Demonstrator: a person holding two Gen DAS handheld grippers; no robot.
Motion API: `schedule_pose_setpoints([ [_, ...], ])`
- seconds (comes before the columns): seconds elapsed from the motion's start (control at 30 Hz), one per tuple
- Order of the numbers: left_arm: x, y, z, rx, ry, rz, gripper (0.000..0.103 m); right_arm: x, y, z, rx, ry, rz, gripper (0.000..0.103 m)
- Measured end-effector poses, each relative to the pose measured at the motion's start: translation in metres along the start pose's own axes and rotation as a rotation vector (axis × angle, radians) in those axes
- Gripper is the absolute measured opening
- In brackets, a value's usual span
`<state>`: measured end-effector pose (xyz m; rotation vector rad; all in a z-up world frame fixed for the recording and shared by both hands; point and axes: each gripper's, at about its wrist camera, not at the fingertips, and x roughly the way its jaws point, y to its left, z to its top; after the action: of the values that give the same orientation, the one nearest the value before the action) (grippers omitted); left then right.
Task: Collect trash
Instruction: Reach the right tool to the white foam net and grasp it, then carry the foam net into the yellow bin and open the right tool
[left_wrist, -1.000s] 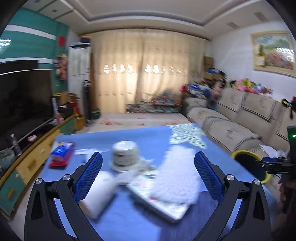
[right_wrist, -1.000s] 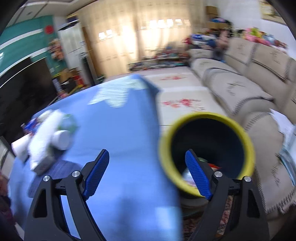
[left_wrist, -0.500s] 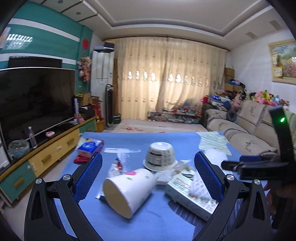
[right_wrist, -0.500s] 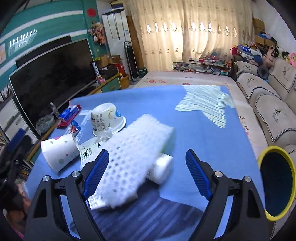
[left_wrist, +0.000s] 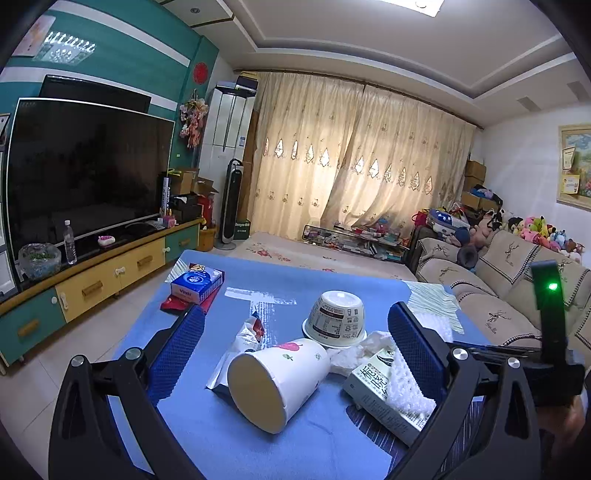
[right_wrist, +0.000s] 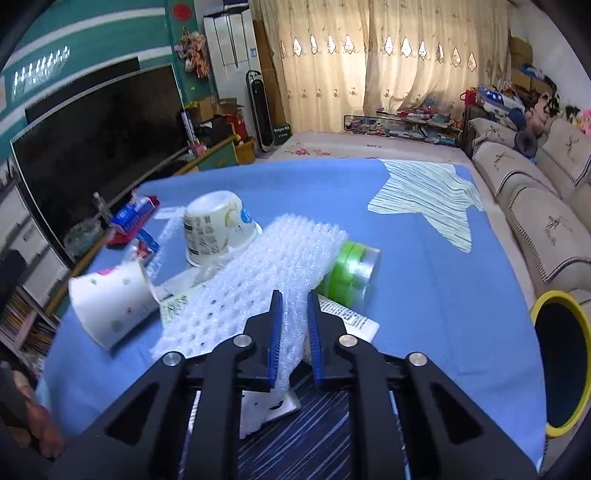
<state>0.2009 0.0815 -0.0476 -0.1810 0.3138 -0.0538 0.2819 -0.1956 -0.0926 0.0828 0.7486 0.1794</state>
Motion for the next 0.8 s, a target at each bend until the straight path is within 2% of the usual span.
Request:
schedule_pose_setpoints([
  [0.23,0.001,-0.001,-0.003,0.01,0.001,0.016,0.098,-0.036,-0.018,0.004,0.059,-0.059,0.05,0.012],
  [0.47,0.009,-0.016,-0.008,0.086,0.005,0.047,0.098,-0.066,-0.048,0.012,0.088,-0.115,0.037,0.011],
  [0.57,0.01,-0.028,-0.012,0.137,0.004,0.055,0.098,-0.079,-0.071,0.012,0.1,-0.144,-0.048,0.012],
  [0.63,0.013,-0.033,-0.012,0.163,0.011,0.053,0.098,-0.088,-0.099,0.007,0.128,-0.159,-0.137,0.012],
  [0.8,0.018,-0.049,-0.017,0.226,0.018,0.038,0.098,-0.099,-0.163,-0.011,0.213,-0.154,-0.312,0.012],
])
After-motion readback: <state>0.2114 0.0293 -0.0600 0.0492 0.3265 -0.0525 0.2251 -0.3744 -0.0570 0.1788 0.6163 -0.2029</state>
